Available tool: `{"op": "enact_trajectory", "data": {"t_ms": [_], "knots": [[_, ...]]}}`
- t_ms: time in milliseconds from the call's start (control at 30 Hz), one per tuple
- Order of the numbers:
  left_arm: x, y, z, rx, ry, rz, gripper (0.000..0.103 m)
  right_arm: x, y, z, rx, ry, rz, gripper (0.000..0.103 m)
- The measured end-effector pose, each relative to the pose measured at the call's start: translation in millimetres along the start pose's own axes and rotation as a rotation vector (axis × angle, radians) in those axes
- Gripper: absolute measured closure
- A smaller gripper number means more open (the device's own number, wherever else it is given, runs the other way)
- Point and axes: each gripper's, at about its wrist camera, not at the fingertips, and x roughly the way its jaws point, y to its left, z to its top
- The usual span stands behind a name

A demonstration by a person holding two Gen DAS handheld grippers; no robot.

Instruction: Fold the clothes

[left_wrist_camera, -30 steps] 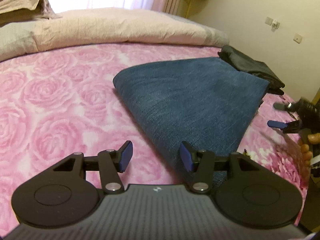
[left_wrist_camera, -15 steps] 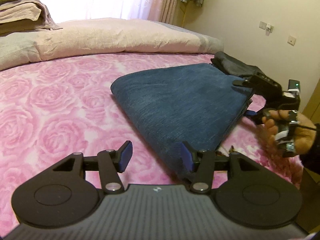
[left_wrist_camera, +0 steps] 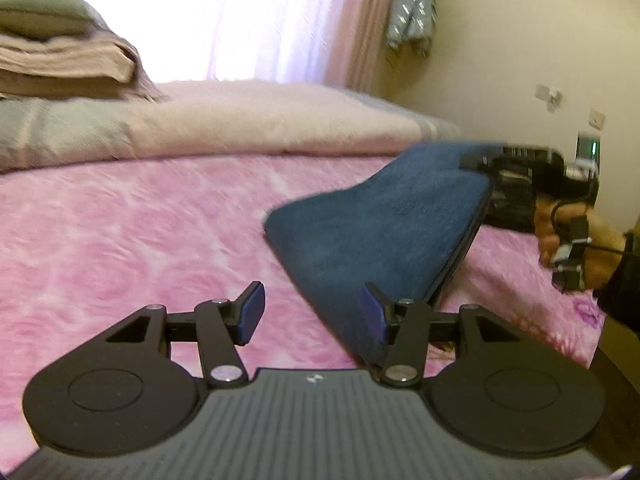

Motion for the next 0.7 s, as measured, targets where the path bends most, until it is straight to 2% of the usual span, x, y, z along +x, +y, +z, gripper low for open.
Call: {"op": "enact_trajectory", "data": {"t_ms": [67,133,167,267,333,433,500,533,600,667,700], "knots": [[-31.6,6.9,1.2,-0.018,-0.04,0.038,0.055,-9.2,71.0,7.1,-0.268,-0.006,0.058,0.073],[-70.9,22.2,-9.2,-0.055,-0.076,0.109,0.055,-24.0,153.2,-4.0,-0.575,-0.01,0.147,0.073],[-90.5,29.8,-14.5,-0.073,-0.094,0.144,0.054,-36.6,191.0,-20.1,-0.718,-0.011,0.198,0.073],[-149.3,52.8,-30.2,-0.128,-0.148,0.251,0.05,-73.8,293.6,-95.9,-1.139,-0.004,0.378,0.073],[-188.5,68.0,-40.7,-0.164,-0.184,0.322,0.048,-103.1,333.6,-162.0,-1.361,0.016,0.514,0.073],[-239.2,89.3,-67.5,-0.228,-0.189,0.425,0.048,-129.1,357.2,-267.8,-1.624,0.129,0.731,0.072],[-261.7,100.8,-87.8,-0.259,-0.16,0.479,0.048,-140.5,353.3,-342.1,-1.84,0.223,0.811,0.072],[-270.8,105.5,-96.6,-0.27,-0.146,0.501,0.048,-147.5,345.1,-368.4,-1.923,0.204,0.807,0.071],[-282.7,112.6,-111.7,-0.285,-0.124,0.528,0.048,-158.5,325.6,-397.3,-1.993,0.102,0.763,0.061],[-284.5,119.1,-123.2,-0.304,-0.109,0.526,0.048,-163.7,311.5,-391.9,-1.938,0.097,0.759,0.038],[-283.6,122.1,-128.2,-0.313,-0.1,0.521,0.048,-166.1,305.4,-387.3,-1.907,0.106,0.749,0.032]]}}
